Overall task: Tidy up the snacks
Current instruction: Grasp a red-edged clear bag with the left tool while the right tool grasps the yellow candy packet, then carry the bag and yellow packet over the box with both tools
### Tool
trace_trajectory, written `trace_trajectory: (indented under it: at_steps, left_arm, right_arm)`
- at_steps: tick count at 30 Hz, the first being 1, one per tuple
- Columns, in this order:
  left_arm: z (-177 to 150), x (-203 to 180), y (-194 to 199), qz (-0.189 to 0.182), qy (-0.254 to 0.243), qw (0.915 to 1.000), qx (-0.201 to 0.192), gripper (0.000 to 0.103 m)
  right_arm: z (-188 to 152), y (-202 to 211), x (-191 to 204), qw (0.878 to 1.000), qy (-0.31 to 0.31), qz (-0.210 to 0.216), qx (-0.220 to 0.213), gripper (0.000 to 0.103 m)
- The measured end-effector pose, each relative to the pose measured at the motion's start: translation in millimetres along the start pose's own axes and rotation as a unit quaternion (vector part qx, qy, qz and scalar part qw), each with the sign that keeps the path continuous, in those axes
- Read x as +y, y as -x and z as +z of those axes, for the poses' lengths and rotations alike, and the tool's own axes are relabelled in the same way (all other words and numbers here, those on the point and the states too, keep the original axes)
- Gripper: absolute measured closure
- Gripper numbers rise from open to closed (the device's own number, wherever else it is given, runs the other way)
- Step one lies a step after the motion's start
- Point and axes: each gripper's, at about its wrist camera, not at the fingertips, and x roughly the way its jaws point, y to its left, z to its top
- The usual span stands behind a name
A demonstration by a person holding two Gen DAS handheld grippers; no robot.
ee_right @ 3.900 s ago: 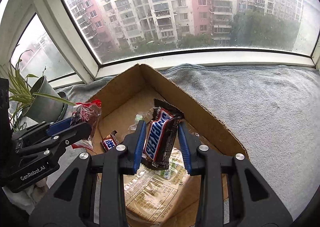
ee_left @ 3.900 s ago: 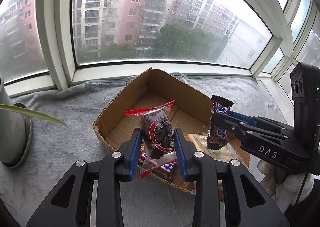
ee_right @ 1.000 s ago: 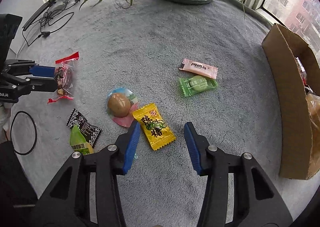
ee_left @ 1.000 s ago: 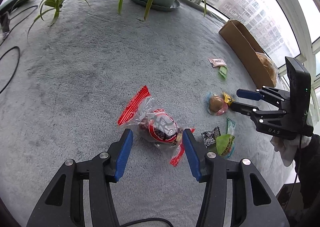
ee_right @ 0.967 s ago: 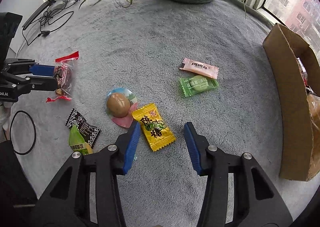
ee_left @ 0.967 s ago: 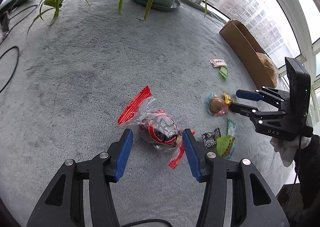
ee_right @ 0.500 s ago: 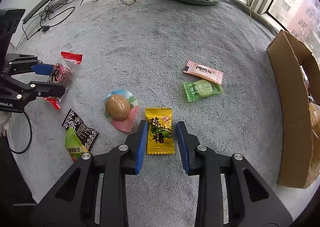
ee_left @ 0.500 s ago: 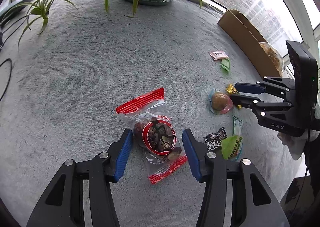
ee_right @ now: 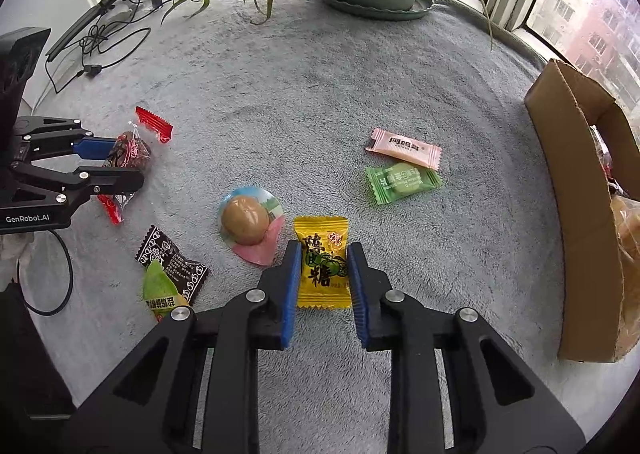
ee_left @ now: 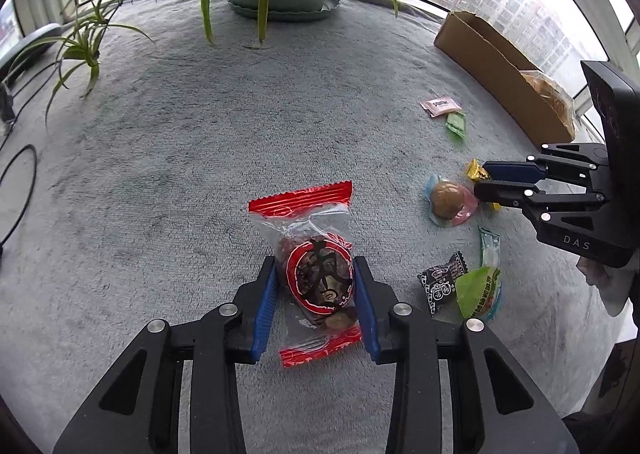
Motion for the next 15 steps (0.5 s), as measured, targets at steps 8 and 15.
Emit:
trace_trajectory:
  at_steps: [8,15]
  left_arm:
    - [20,-11,19,-0.019,-0.007,0.9994,-0.028,0.068]
    - [55,-36,31,-0.039,-0.032,0.9967,-0.063,0.068]
  right_arm:
    - [-4,30,-17,0.999,-0.031,-0.006,-0.037,0.079]
    - [-6,64,-42,0.995,-0.058,-0.027,-0.07,0.079]
